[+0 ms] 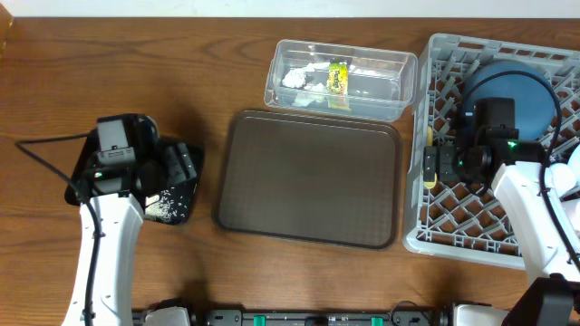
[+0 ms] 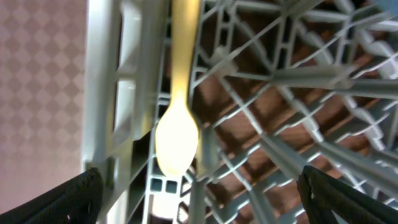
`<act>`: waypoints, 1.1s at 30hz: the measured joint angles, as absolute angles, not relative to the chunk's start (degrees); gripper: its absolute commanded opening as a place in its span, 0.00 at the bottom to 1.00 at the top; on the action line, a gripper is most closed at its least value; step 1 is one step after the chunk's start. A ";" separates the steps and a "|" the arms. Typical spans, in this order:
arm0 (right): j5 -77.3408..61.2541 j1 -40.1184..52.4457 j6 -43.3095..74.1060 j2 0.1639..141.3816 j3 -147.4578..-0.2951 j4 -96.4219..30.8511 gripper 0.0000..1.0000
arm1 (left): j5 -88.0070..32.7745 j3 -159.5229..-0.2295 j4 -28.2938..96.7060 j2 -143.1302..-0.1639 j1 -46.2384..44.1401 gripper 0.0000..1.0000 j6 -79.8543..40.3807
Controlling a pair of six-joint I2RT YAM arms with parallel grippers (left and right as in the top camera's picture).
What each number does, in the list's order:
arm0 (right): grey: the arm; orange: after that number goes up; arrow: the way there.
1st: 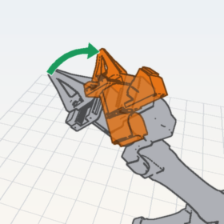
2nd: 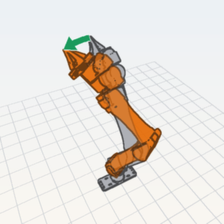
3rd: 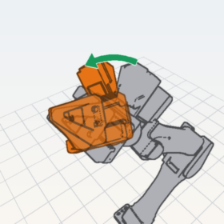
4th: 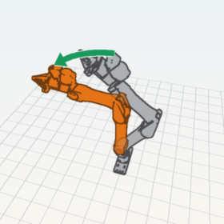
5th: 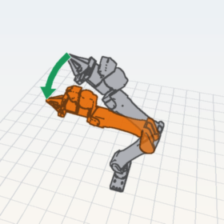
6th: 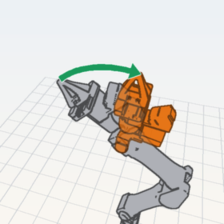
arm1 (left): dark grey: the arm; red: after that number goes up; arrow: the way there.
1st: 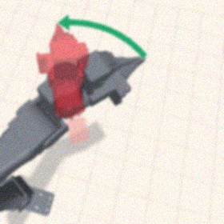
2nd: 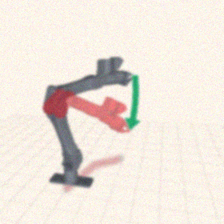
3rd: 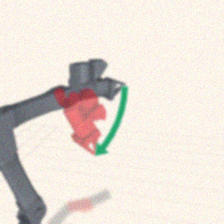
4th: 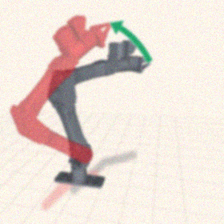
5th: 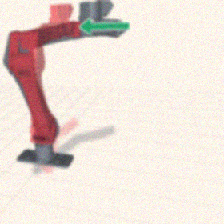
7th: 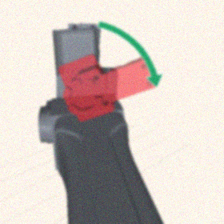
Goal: Sort waste into correct bins and load items into the dishwasher rack
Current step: 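Lower the spoon into the dish rack with the right gripper, then open the right gripper to release the spoon and pull back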
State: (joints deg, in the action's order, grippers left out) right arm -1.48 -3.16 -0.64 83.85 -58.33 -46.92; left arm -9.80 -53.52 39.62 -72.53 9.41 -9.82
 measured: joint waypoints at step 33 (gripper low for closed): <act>-22.00 -2.94 -2.87 77.76 -67.57 -55.99 0.90 | -5.98 -53.52 40.25 -72.53 9.04 0.85 -7.20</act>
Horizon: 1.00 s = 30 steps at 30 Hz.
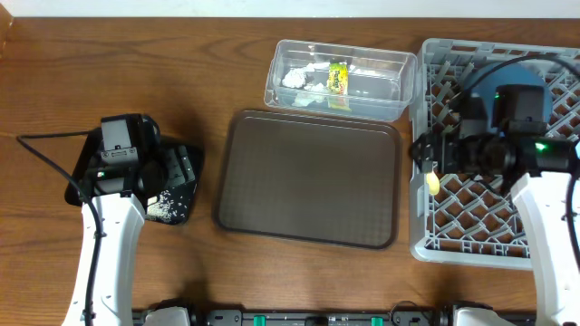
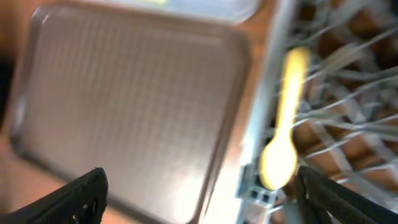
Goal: Sort waste into correct bins and load items into the dishwasher rack
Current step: 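Open the right gripper to release the spoon and pull back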
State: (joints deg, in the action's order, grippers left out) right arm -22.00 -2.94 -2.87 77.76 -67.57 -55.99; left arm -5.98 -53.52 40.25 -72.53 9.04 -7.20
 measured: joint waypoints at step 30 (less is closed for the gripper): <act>-26.81 0.30 -4.45 84.27 -63.46 -59.24 0.91 | -5.98 -53.52 40.23 -72.53 9.04 0.85 -7.20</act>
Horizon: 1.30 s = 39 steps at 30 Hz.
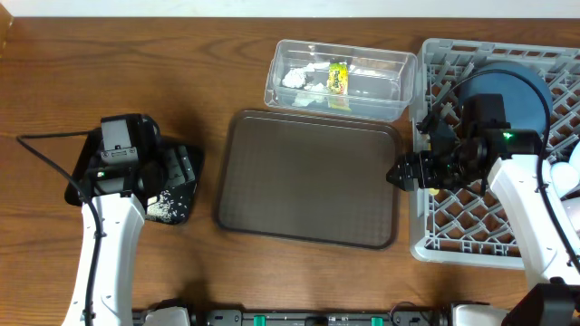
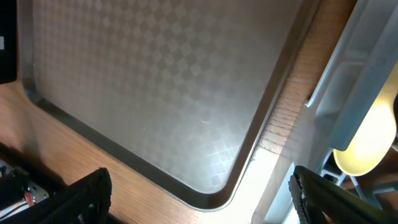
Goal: Sort waste into correct bins and load items into the dishwasher rack
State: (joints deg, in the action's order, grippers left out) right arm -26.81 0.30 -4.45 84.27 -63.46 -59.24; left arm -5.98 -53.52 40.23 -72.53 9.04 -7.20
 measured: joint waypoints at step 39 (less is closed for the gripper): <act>-18.61 0.97 -4.93 84.27 -67.31 -48.36 0.99 | -6.70 -59.79 41.71 -72.77 3.49 0.85 -3.81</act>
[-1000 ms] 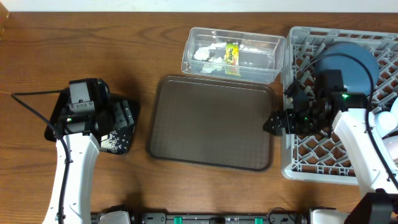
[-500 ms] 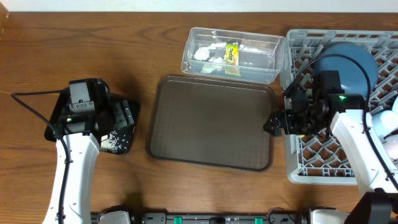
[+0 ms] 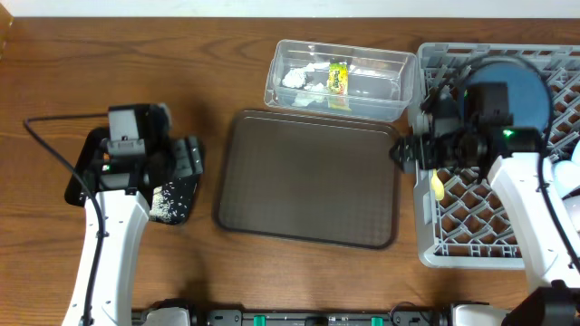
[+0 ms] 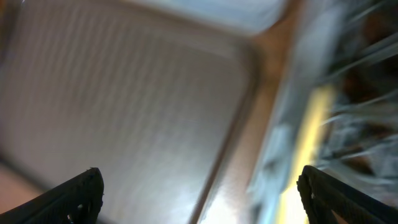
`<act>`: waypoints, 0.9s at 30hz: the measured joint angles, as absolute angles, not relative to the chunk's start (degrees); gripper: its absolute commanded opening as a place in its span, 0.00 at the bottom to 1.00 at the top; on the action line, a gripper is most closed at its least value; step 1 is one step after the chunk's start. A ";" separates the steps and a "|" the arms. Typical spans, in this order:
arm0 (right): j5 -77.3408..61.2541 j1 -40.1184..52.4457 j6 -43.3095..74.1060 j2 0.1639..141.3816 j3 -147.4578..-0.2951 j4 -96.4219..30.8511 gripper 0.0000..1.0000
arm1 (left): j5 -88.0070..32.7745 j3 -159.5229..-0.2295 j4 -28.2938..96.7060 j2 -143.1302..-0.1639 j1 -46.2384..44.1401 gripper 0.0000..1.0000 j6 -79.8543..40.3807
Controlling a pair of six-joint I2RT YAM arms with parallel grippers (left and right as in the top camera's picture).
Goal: Sort waste into correct bins and load items into the dishwasher rack
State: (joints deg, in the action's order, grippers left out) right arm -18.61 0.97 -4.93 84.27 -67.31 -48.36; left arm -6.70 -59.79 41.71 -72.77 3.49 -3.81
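Observation:
The yellow spoon [image 3: 439,186] lies in the grey dishwasher rack [image 3: 426,240] near its left wall; it is a yellow blur [image 4: 311,134] in the right wrist view. A blue plate [image 3: 526,95] stands in the rack's far part. My right gripper [image 3: 404,152] hangs open and empty over the gap between the brown tray [image 3: 308,181] and the rack, with its fingertips [image 4: 81,193] wide apart. My left gripper [image 3: 188,161] hovers at the black bin [image 3: 170,201], which holds white scraps. Its fingers blend into the dark bin.
A clear plastic bin [image 3: 399,86] with a yellow wrapper and white scraps stands behind the tray. A white item [image 3: 566,177] shows at the rack's right edge. A cable trails left of the left arm.
My right gripper has shifted a little toward the far side along the rack's left wall, still open. The spoon now shows uncovered in the rack. My left arm has moved slightly to the right.
My right gripper stood open low over the yellow spoon inside the rack's left edge. Then it was higher, with the spoon lying in the rack. Later it hung over the tray's right edge, and now it is a bit farther back. The left arm stayed by the black bin.

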 measured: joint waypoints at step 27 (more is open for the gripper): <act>-1.74 -6.15 5.93 65.58 -65.65 -48.99 0.99 | -5.58 -74.30 65.10 -60.05 -0.86 0.85 2.52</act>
State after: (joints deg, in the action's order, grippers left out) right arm -1.74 -6.15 5.93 65.58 -65.65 -48.99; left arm -5.58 -74.30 65.10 -60.05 -0.86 2.52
